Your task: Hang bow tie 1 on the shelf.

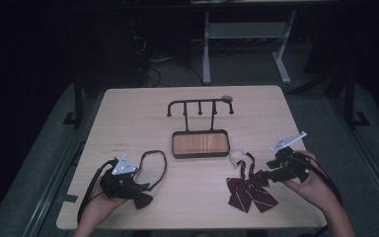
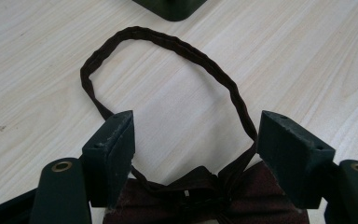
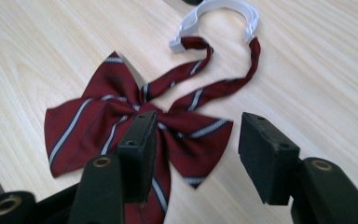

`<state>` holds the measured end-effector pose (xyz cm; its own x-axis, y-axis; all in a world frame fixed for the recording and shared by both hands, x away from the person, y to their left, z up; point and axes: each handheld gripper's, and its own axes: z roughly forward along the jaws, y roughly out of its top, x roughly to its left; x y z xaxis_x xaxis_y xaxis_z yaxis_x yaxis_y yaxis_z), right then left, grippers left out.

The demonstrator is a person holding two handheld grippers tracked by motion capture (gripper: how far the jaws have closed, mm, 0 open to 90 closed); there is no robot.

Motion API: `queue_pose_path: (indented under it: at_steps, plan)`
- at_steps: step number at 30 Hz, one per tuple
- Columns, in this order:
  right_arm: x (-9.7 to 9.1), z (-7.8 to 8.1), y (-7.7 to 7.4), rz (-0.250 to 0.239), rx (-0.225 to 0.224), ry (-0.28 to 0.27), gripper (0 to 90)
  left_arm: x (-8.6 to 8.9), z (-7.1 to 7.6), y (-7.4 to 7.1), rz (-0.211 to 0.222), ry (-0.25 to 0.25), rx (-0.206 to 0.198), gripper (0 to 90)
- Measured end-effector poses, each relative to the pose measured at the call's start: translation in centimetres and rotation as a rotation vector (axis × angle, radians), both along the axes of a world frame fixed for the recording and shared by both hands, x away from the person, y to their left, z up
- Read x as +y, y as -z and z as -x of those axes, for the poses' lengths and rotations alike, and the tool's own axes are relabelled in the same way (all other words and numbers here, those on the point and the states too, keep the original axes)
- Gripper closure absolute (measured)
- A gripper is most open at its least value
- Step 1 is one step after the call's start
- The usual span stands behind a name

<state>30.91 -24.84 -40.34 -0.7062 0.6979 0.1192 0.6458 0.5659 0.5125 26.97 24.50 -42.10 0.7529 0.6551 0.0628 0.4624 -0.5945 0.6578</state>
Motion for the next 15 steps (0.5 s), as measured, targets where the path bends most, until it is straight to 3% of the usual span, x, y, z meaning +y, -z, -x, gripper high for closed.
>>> queue_pose_path:
  at_steps: [6, 15]
  plan:
    - [1.3, -1.8, -0.3, 0.027, 0.020, -0.028, 47.1, 0.1, 0.2, -0.2, 0.002, -0.008, -0.008, 28.5]
    - [1.7, -3.5, -0.6, 0.036, 0.043, -0.038, 47.1, -0.1, 0.2, -0.1, 0.006, -0.009, -0.005, 28.5]
